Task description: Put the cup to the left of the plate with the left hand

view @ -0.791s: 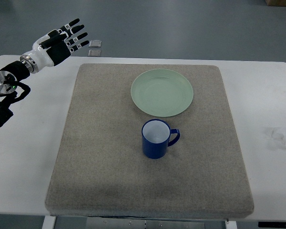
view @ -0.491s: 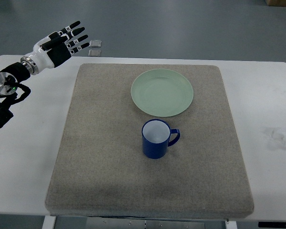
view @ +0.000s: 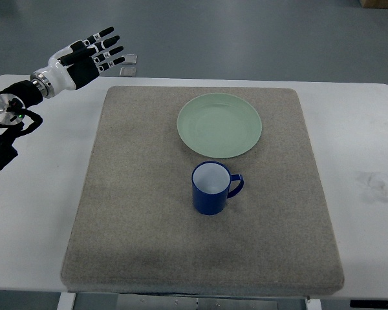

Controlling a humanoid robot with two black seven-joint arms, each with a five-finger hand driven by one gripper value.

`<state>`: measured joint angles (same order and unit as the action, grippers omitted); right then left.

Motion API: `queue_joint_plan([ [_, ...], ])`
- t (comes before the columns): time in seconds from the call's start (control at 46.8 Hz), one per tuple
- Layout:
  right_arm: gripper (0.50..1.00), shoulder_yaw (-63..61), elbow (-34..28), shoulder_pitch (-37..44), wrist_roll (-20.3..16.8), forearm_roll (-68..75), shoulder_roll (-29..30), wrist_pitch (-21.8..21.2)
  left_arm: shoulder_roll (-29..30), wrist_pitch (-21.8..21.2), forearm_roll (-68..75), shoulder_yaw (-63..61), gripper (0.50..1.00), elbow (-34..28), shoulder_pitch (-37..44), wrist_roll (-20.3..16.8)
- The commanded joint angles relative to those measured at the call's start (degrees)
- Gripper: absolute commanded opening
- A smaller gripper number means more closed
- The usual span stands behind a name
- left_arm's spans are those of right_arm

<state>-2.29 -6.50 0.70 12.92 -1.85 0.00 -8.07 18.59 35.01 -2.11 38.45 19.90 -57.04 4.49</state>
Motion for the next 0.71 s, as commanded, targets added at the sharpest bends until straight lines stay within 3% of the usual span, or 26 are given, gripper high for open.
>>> queue_joint_plan([
  [0.0, 0.932, 0.0, 0.0, 0.0, 0.0, 0.0, 0.0, -0.01, 0.04, -0.01, 0.35, -1.01, 0.999, -0.04, -0.18, -0.53],
  [0.214, 0.932, 0.0, 0.0, 0.0, 0.0, 0.0, 0.0, -0.01, 2.59, -0.01, 6.93, -1.1, 0.999, 4.88, 0.43, -6.06],
  [0.47, 0.932, 0.0, 0.0, 0.0, 0.0, 0.0, 0.0, -0.01, 9.09, -0.01, 25.39, -1.01, 0.999, 16.03, 2.63, -19.07],
  [0.684, 0.932, 0.0, 0.0, 0.0, 0.0, 0.0, 0.0, -0.01, 13.14, -0.01, 36.3, -0.92, 0.999, 25.88, 7.99, -23.29],
])
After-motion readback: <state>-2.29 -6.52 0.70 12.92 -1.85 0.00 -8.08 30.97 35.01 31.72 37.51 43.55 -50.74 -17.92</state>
